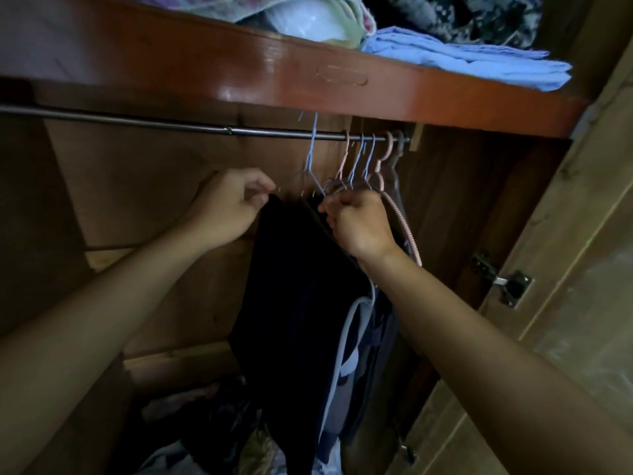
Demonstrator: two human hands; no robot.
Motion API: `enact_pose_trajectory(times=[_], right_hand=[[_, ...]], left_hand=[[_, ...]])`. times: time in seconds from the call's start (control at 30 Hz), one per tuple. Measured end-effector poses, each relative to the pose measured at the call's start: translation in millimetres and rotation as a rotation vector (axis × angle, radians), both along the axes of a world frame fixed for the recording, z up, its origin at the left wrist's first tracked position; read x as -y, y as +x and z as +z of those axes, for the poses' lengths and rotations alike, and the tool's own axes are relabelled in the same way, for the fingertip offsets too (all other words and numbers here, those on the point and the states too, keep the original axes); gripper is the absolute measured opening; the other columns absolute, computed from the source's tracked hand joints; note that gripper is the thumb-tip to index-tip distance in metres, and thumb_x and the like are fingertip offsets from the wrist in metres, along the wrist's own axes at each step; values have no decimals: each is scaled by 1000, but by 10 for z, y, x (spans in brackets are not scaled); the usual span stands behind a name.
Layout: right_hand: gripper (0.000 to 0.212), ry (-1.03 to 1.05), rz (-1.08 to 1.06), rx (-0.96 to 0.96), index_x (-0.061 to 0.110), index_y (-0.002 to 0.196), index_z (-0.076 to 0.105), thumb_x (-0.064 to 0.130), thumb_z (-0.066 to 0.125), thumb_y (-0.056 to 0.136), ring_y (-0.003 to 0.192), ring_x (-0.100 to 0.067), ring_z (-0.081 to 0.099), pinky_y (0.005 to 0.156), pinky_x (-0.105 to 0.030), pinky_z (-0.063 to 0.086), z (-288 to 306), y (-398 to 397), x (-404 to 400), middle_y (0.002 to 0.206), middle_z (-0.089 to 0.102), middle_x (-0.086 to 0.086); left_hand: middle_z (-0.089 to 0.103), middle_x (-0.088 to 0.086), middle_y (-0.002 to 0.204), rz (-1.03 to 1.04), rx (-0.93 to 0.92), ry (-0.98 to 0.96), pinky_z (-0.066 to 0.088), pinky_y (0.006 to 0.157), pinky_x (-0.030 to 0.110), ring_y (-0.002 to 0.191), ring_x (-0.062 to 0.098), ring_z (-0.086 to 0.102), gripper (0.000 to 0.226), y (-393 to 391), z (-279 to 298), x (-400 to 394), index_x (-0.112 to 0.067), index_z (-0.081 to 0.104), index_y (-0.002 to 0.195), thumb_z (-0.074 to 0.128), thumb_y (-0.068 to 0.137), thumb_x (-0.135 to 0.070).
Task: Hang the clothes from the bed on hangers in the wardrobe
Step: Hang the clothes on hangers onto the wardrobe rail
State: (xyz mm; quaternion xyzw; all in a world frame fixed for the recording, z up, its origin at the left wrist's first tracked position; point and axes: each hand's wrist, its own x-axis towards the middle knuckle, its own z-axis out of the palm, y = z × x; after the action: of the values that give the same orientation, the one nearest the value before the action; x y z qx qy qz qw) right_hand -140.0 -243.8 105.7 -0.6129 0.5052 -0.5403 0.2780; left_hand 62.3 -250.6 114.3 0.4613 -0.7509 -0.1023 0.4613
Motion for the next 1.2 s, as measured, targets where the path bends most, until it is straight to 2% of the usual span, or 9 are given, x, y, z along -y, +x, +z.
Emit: enact_pose_trajectory(times=[0.17, 0.37, 0.53, 0.63, 0.73, 0.8, 0.87, 0.97, 1.2], right_hand=[[17, -1, -71, -3, 21, 56, 70, 24, 56, 64, 48, -14, 45, 51, -23, 30, 65, -19, 330, 48, 52, 9], [28, 74, -205, -25, 4, 70, 70, 28, 57, 65, 63, -29, 53, 62, -40, 42, -3, -15, 747, 65, 57, -12], [25, 123, -226, -135, 4, 102, 73, 20, 58, 89, 85, -26, 60, 84, -38, 53, -41, 35, 850, 92, 65, -10], [30, 84, -289, -141, 4, 95, 74, 27, 60, 81, 92, -36, 69, 79, -40, 54, -124, 81, 846, 94, 72, -19], [26, 92, -278, -238, 3, 104, 72, 19, 56, 92, 101, -37, 66, 82, -35, 50, -135, 138, 814, 104, 71, -22], [27, 86, -293, -261, 5, 108, 68, 21, 54, 92, 95, -38, 68, 85, -37, 55, -123, 170, 790, 102, 71, -21], [26, 121, -281, -260, 5, 102, 67, 18, 51, 86, 73, -35, 73, 72, -46, 62, -125, 184, 758, 85, 72, -18], [24, 220, -222, -284, -1, 89, 67, 8, 46, 82, 50, -27, 70, 56, -44, 62, -139, 147, 719, 65, 70, -15], [33, 291, -117, -527, 7, 84, 71, 31, 61, 66, 76, -32, 73, 69, -45, 63, 31, -59, 567, 84, 73, -14]], left_hand=[[71, -1, 98, 31, 82, -49, 50, 94, 32, 96, 15, 66, 18, -35, 70, 182, -19, 71, 102, 64, 89, -9], [70, -2, 94, 28, 97, -63, 52, 91, 33, 93, 15, 67, 17, -80, 120, 338, -23, 71, 99, 65, 88, -12], [70, -3, 92, 22, 110, -47, 53, 91, 37, 91, 15, 67, 17, -72, 74, 358, -25, 71, 99, 66, 87, -14], [70, -5, 94, 22, 111, -32, 52, 93, 38, 93, 14, 67, 17, -26, 24, 366, -27, 70, 100, 66, 87, -16], [71, -4, 95, 32, 112, -18, 52, 93, 38, 93, 14, 66, 17, 14, -15, 370, -25, 71, 101, 67, 87, -16], [71, -5, 95, 36, 110, -4, 53, 90, 38, 92, 14, 66, 17, 17, -45, 371, -26, 71, 102, 67, 87, -18], [71, -5, 94, 30, 112, 9, 54, 89, 38, 89, 15, 66, 18, 6, -64, 365, -27, 71, 101, 67, 86, -19], [71, -5, 92, 13, 130, 54, 54, 88, 36, 88, 13, 66, 18, -14, -73, 360, -28, 71, 102, 69, 85, -21], [70, -5, 89, -33, 184, 137, 53, 87, 35, 84, 12, 66, 18, -127, -24, 291, -27, 71, 103, 71, 86, -24]])
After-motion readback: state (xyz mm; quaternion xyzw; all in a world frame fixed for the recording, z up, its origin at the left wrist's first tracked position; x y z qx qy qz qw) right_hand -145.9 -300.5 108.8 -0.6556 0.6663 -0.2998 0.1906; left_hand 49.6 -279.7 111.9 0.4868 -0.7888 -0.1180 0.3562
